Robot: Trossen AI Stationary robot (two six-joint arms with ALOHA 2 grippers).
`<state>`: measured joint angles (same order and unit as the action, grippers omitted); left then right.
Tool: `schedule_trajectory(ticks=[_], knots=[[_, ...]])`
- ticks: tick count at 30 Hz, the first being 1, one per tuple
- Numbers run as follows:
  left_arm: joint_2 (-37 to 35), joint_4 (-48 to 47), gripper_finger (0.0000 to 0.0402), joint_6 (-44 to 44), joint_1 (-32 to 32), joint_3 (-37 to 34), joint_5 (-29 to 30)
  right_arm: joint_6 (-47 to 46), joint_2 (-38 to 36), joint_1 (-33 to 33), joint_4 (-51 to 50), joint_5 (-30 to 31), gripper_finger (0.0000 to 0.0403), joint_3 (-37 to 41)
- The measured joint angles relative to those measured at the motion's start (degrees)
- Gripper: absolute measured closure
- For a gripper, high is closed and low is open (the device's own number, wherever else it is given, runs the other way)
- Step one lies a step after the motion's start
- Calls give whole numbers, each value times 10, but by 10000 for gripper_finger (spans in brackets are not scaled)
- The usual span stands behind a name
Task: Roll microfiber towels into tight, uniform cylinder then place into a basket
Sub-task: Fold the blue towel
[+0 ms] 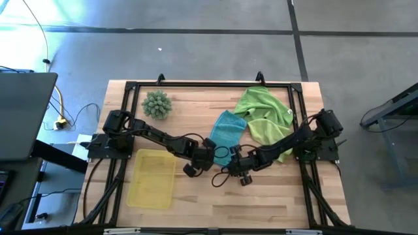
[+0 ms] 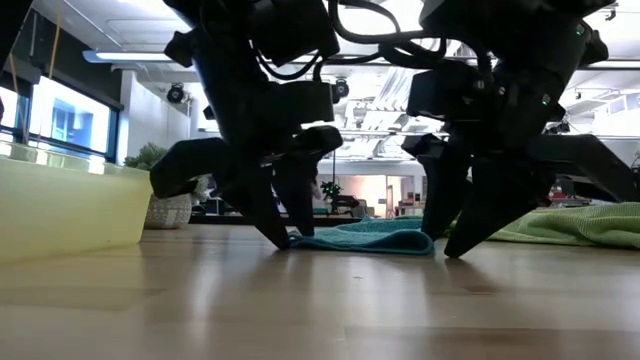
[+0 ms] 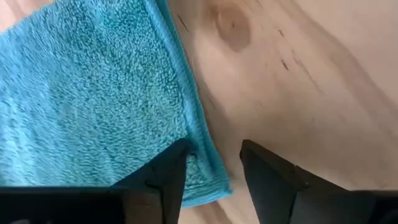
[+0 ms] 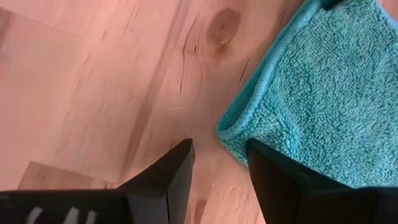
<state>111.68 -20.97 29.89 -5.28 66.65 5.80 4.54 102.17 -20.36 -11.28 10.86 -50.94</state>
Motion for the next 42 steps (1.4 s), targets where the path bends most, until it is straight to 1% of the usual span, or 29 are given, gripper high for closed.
schedule_trajectory(ticks=[3, 6, 10, 11, 13, 16, 19, 24, 28, 31, 33, 35, 42], knots=[[0, -2, 287, -24, 0, 0, -2, -19, -7, -12, -12, 19, 254, 0], [0, -3, 309, -36, -1, -1, 3, -19, -26, -31, -42, 50, 254, 2], [0, -5, 321, -38, -2, -1, 28, -3, -44, -51, -38, 109, 254, 1], [0, -5, 321, -38, -2, -1, 36, 0, -43, -52, -39, 116, 254, 1], [0, -6, 316, -32, -5, -1, 43, 0, -38, -52, -29, 116, 254, 1], [0, -5, 298, -19, -10, -1, 52, 0, -26, -47, -7, 102, 254, 1], [0, -4, 277, -14, -16, -1, 57, 17, -9, -44, 25, 91, 254, 1], [0, -4, 251, -13, -22, 0, 73, 47, 17, -35, 63, 92, 254, 1], [0, -6, 246, -12, -31, 0, 97, 28, 19, -30, 60, 89, 254, 0], [0, -23, 248, -12, -42, 4, 136, 9, 19, -27, 52, 87, 256, 0], [0, -43, 251, -12, -48, 13, 160, -4, 19, -26, 44, 82, 266, -1], [-2, -53, 254, -12, -53, 18, 169, -14, 20, -25, 39, 77, 284, -1], [-2, -63, 261, -12, -52, 18, 171, -53, 20, -25, 24, 60, 370, -1]])
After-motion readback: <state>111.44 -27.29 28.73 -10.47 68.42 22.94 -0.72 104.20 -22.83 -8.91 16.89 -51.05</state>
